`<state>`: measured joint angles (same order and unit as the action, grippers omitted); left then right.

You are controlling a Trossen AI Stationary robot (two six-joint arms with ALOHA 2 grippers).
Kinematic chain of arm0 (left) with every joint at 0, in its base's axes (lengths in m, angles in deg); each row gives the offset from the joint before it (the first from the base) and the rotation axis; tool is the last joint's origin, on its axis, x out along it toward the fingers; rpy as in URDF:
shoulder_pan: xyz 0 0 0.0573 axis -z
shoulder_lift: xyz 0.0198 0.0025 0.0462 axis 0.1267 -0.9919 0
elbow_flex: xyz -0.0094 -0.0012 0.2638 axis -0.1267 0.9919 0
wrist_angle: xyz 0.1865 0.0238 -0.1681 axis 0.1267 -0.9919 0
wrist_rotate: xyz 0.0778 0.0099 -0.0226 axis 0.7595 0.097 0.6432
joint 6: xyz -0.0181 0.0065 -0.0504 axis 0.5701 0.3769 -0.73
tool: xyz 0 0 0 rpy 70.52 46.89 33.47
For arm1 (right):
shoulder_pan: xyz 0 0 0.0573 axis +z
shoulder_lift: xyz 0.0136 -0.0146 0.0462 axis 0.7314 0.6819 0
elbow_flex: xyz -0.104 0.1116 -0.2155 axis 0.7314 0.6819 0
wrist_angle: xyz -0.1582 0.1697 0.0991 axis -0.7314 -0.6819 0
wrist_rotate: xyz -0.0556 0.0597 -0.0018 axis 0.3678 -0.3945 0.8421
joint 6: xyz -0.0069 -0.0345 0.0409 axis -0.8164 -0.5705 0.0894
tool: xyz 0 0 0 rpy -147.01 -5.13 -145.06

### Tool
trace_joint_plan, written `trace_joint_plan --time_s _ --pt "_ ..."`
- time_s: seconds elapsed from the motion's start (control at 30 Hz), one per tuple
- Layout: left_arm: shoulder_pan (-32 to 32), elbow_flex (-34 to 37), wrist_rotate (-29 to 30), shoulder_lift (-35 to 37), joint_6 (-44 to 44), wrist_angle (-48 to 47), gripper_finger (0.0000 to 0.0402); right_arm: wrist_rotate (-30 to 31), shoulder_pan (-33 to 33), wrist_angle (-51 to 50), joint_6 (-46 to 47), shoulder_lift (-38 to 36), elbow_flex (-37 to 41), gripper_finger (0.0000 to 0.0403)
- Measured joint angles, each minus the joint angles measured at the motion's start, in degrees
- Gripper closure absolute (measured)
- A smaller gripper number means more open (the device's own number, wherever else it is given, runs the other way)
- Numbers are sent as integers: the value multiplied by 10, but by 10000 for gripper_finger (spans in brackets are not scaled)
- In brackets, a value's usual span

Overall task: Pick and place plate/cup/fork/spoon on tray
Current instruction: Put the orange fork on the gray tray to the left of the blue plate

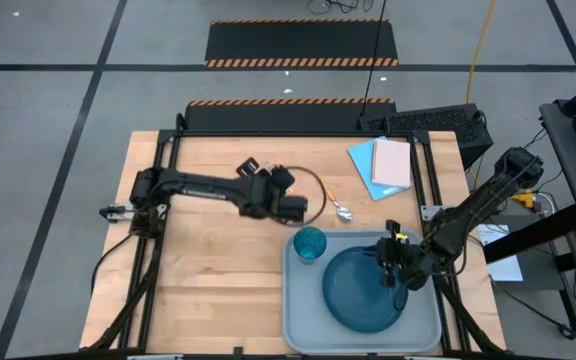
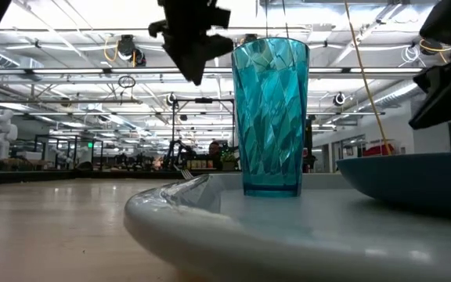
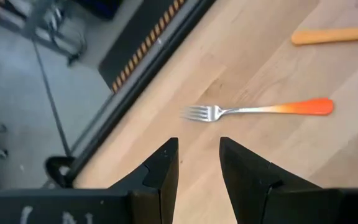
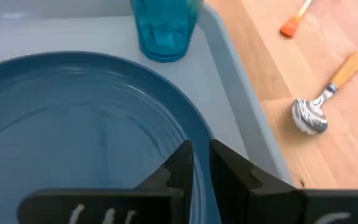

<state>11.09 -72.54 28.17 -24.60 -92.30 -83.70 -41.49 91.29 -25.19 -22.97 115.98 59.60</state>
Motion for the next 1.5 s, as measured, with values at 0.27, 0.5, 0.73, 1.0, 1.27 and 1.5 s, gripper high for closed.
trace_joint_plan --time_s 0.27,0.5,0.73,1.0,1.27,1.5 --pt "-106 0 -52 0 -40 66 282 0 -15 18 -12 0 6 360" --pt "-144 0 -144 0 -224 81 282 0 -29 29 -46 0 6 360" --pt "-134 0 -179 -10 -279 140 282 -2 -41 29 -41 0 6 360" --pt "-118 1 -174 -43 -316 163 282 1 -41 30 -69 0 6 360" --pt "-119 0 -172 -100 -381 171 282 87 -45 68 -171 0 7 360" --pt "-128 0 -209 -143 -430 186 282 91 -46 101 -290 0 7 360"
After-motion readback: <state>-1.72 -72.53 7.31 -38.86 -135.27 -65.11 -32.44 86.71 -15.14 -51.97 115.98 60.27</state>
